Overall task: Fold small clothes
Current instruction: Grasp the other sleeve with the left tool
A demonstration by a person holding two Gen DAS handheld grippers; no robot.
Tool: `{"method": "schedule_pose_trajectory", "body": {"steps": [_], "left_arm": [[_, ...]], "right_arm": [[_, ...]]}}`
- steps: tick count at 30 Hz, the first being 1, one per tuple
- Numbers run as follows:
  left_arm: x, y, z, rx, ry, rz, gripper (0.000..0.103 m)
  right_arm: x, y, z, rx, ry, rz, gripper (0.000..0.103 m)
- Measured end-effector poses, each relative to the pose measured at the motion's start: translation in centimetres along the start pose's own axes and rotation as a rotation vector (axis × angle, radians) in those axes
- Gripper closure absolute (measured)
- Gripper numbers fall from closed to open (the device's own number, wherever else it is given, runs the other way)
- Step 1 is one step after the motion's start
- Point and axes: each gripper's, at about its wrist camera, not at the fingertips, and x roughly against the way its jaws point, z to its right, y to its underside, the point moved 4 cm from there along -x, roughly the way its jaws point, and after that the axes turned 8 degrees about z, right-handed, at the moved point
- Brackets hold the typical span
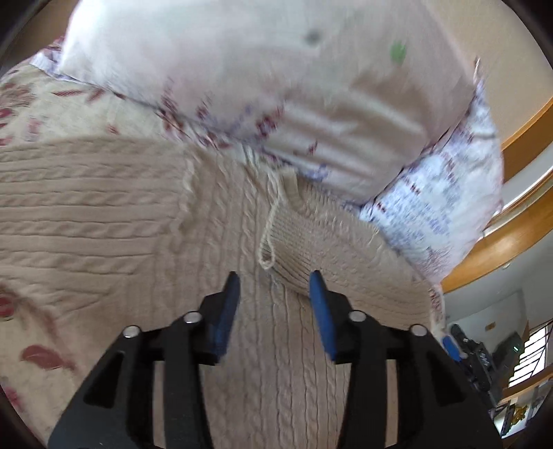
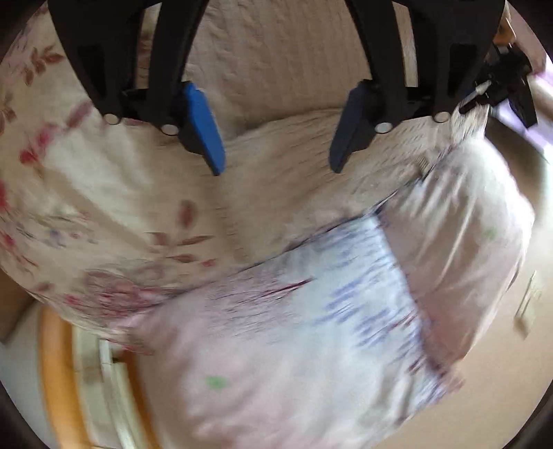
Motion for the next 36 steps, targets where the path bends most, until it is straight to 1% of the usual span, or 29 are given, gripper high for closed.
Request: {"method": "schedule_pose_trajectory", "body": {"steps": [2, 4, 5, 6, 7, 8, 9, 11, 12, 14, 17, 19, 22, 24, 26, 29, 36], "left_arm": [[2.4, -0.2, -1.1, 0.012, 0.004, 0.027, 0.057], [4.8, -0.1, -2.6, 0.024, -0.014, 0.057, 0.056], [5.5, 0.0, -3.2, 0.031, -0.029, 0.069, 0.055], [7.1, 0.0, -4.7, 0.049, -0.055, 0.087, 0.055], [8.3, 0.0, -6.0, 0.073, -0.078, 0.102, 0.055], [9.4, 0.1, -7.4, 0.102, -0.101, 0.115, 0.055], [10.1, 0.1, -8.7, 0.128, -0.119, 0.124, 0.055], [12.0, 0.2, -12.2, 0.209, -0.169, 0.147, 0.056], [12.6, 0.2, -13.6, 0.247, -0.184, 0.156, 0.056], [13.4, 0.2, -15.7, 0.320, -0.182, 0.171, 0.056], [13.8, -0.2, -18.0, 0.424, -0.179, 0.196, 0.057], [13.9, -0.3, -19.1, 0.466, -0.181, 0.208, 0.057], [13.3, -0.6, -20.4, 0.528, -0.180, 0.222, 0.057], [13.0, -0.8, -21.2, 0.564, -0.176, 0.235, 0.063], [12.9, -0.9, -21.8, 0.594, -0.170, 0.253, 0.068], [12.9, -1.1, -22.3, 0.630, -0.158, 0.271, 0.070], [12.6, -1.5, -23.0, 0.681, -0.157, 0.309, 0.072]], "right_arm": [[-1.9, 0.7, -1.6, 0.028, -0.046, -0.079, 0.037], [-3.8, 1.7, -3.0, 0.063, -0.057, -0.146, 0.033], [-4.6, 2.2, -3.3, 0.078, -0.050, -0.172, 0.027], [-5.8, 2.9, -3.6, 0.099, -0.030, -0.212, 0.023], [-6.3, 3.5, -3.7, 0.116, -0.016, -0.225, 0.023], [-6.3, 3.6, -4.0, 0.143, -0.007, -0.201, 0.021], [-6.2, 3.8, -4.3, 0.152, -0.012, -0.204, 0.016], [-6.0, 4.0, -4.4, 0.130, -0.033, -0.209, 0.013], [-6.0, 4.0, -4.4, 0.114, -0.043, -0.213, 0.013], [-5.8, 4.0, -4.3, 0.095, -0.056, -0.220, 0.013], [-5.2, 4.0, -3.8, 0.048, -0.092, -0.239, 0.013], [-5.0, 4.2, -3.7, 0.018, -0.120, -0.258, 0.013], [-4.5, 4.3, -3.6, 0.013, -0.127, -0.256, 0.013], [-4.2, 4.0, -3.6, 0.007, -0.134, -0.246, 0.013], [-4.0, 3.8, -3.6, 0.005, -0.142, -0.239, 0.013], [-3.8, 3.5, -3.9, 0.018, -0.148, -0.228, 0.013], [-3.6, 3.4, -4.0, 0.037, -0.161, -0.227, 0.013]]}}
